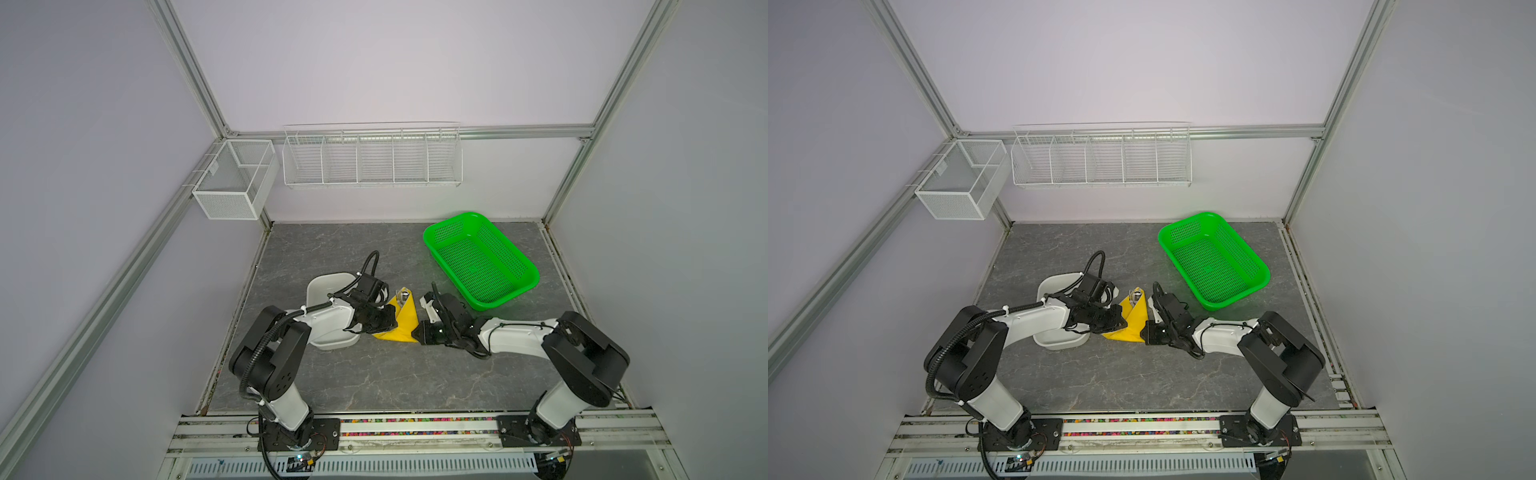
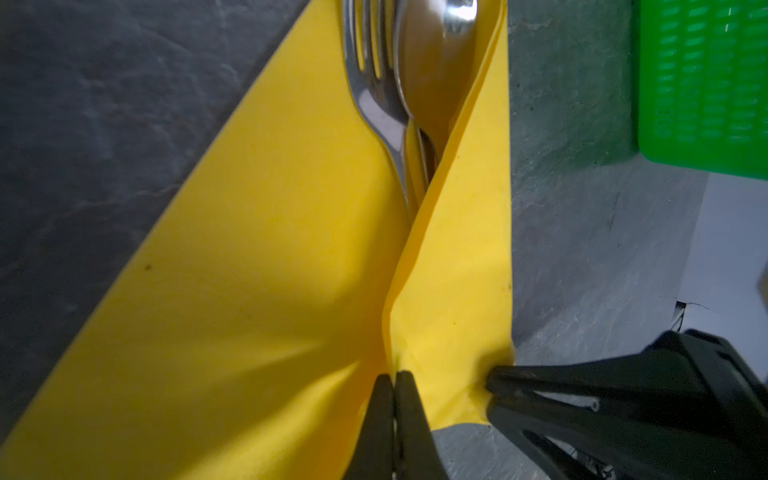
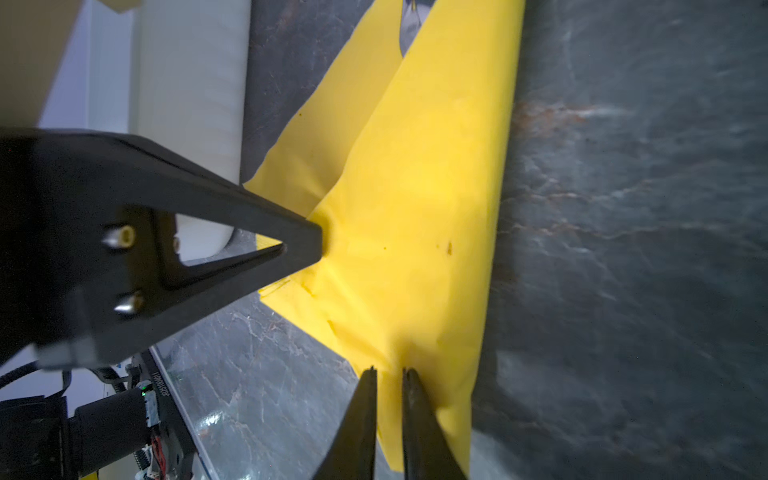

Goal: Place the utensils on the paper napkin and roll it up

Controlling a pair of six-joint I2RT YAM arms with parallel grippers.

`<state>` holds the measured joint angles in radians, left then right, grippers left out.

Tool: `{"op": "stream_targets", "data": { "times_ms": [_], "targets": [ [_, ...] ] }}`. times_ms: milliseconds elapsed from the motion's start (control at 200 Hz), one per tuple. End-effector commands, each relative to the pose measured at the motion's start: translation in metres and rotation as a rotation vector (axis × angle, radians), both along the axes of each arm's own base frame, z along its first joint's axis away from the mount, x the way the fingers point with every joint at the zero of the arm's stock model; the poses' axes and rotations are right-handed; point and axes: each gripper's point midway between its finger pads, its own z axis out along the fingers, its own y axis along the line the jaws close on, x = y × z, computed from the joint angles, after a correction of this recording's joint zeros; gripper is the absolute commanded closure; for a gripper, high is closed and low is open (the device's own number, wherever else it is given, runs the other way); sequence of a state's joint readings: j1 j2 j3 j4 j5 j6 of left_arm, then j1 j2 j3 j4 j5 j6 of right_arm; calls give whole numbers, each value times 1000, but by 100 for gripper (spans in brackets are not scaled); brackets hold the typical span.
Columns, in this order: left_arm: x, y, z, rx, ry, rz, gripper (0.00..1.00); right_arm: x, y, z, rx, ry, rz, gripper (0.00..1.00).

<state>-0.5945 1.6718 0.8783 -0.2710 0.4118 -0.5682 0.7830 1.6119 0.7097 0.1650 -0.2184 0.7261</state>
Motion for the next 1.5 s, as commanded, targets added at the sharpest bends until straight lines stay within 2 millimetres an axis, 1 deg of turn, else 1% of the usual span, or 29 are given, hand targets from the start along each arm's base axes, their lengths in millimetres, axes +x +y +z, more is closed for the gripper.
{"op": "stream_targets", "data": {
  "times_ms": [0,70,195,355,455,650,880,1040,1095,1225,1325,1420,1495],
  "targets": [
    [7,0,2,9,-16,-4,100,3,-10,12,11,-12,-28,83],
    [9,0,3,10,-21,0,100,0,-12,7,5,-1,-28,84],
    [13,-2,6,4,-37,0,100,-5,-11,-4,12,34,-21,84],
    [20,-5,11,7,-57,-7,100,-6,-8,-9,16,50,-17,85],
    [22,-4,10,26,-57,-10,100,-6,-7,-9,19,51,-17,85],
    [21,4,1,66,-46,-4,100,-5,-8,-4,24,40,-20,85],
    [19,8,-1,78,-44,-5,100,-4,-9,0,14,25,-13,85],
    [20,10,-3,87,-44,-7,100,-8,-1,-4,21,50,29,84],
    [21,10,-3,85,-44,-8,100,-10,1,-8,3,62,35,84],
    [21,10,-3,87,-45,-4,100,-11,-3,-23,-47,86,22,85],
    [20,10,-3,82,-42,-5,100,-11,-4,-29,-55,94,11,85],
    [20,12,-5,96,-37,0,100,-12,-3,-29,-54,98,18,85],
    [20,11,-5,90,-37,-3,100,-10,0,-21,-27,89,16,84]
  ]
}}
